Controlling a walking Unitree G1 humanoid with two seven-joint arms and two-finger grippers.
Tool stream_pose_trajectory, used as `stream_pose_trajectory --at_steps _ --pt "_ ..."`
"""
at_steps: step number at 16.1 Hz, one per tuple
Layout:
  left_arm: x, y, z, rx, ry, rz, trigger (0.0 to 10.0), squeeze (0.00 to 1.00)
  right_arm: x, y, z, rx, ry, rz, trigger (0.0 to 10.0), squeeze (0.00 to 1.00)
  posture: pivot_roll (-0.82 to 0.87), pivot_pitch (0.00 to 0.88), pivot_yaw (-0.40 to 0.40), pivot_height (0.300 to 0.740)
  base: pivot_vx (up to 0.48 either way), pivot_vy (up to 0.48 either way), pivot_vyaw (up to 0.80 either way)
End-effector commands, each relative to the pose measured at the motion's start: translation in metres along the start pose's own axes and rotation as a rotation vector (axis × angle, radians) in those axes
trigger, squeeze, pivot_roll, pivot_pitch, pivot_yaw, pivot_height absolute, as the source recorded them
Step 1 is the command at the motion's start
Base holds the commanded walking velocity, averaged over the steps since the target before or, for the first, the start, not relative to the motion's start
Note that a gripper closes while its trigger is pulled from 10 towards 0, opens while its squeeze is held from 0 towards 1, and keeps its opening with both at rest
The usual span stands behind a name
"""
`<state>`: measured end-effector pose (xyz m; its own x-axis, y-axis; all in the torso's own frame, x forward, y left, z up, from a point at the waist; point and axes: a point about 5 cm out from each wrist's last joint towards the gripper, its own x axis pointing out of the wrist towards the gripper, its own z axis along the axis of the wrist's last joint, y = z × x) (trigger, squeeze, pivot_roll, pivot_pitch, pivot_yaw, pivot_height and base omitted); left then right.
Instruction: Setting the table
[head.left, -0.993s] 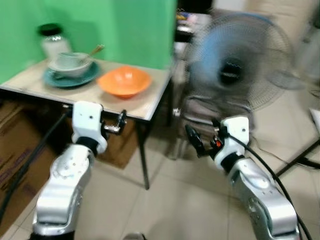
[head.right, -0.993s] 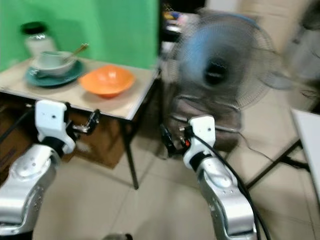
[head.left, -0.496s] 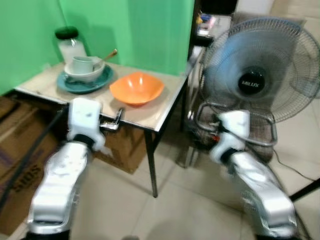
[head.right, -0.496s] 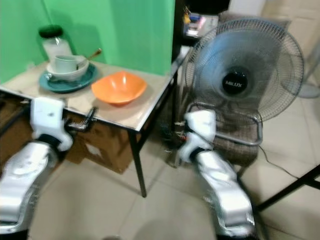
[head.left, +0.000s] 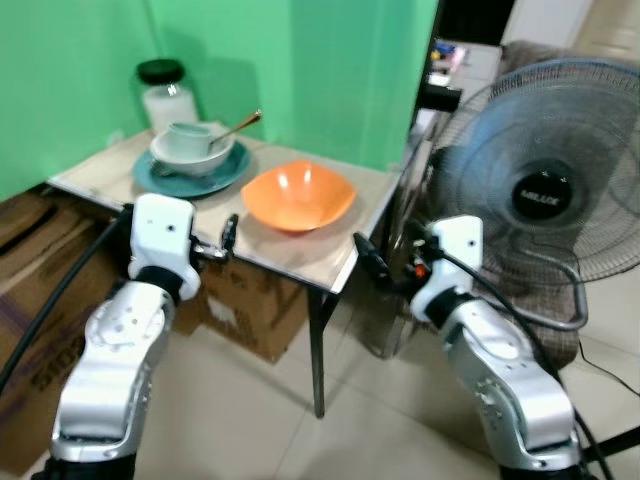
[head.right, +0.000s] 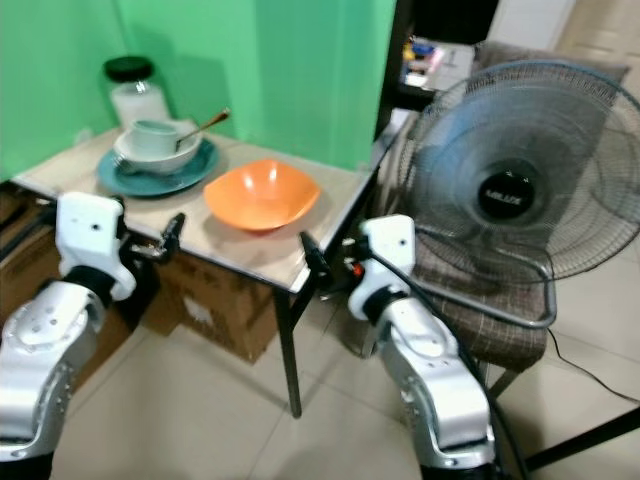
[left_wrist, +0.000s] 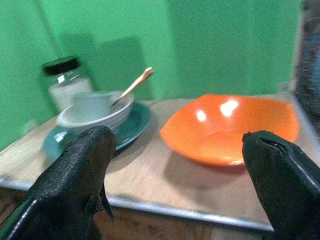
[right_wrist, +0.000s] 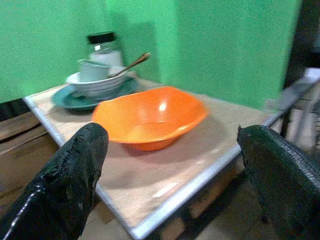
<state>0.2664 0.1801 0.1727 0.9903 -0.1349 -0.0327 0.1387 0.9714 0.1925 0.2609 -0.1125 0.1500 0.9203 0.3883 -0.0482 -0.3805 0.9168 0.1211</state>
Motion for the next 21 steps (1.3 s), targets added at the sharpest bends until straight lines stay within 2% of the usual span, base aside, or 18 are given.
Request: stream_pose_trajectory --at_steps 1,6,10,19,21 --pt "0.0022 -0.0061 0.0033 -0.001 -0.009 -0.025 10.0 1.00 -0.0022 -0.0056 0.0015 0.001 -0.006 -0.022 10.0 1.00 0.12 0.000 0.037 0.740 0.292 0.000 0.00" --pt "0.0021 -0.0062 0.0026 0.003 -0.007 -0.028 10.0 1.00 -0.0004 -0.0061 0.0021 -0.012 -0.002 -0.018 10.0 1.00 0.12 0.000 0.031 0.740 0.289 0.000 0.00" --pt "0.0030 -0.0063 0.0037 0.003 -0.013 -0.029 10.0 1.00 0.0023 -0.0089 0.0045 -0.003 -0.007 -0.027 10.0 1.00 0.13 0.000 0.024 0.740 0.289 0.000 0.80" --pt "0.0037 -0.0093 0.0035 0.010 -0.014 -0.067 10.0 1.00 -0.0002 -0.0104 0.0028 0.032 -0.003 -0.055 10.0 1.00 0.12 0.000 0.031 0.740 0.300 0.000 0.00" --pt "0.0045 -0.0114 0.0027 0.013 -0.011 -0.096 10.0 1.00 -0.0019 -0.0120 0.0012 0.041 0.009 -0.069 10.0 1.00 0.11 0.000 0.038 0.740 0.315 0.000 -0.80"
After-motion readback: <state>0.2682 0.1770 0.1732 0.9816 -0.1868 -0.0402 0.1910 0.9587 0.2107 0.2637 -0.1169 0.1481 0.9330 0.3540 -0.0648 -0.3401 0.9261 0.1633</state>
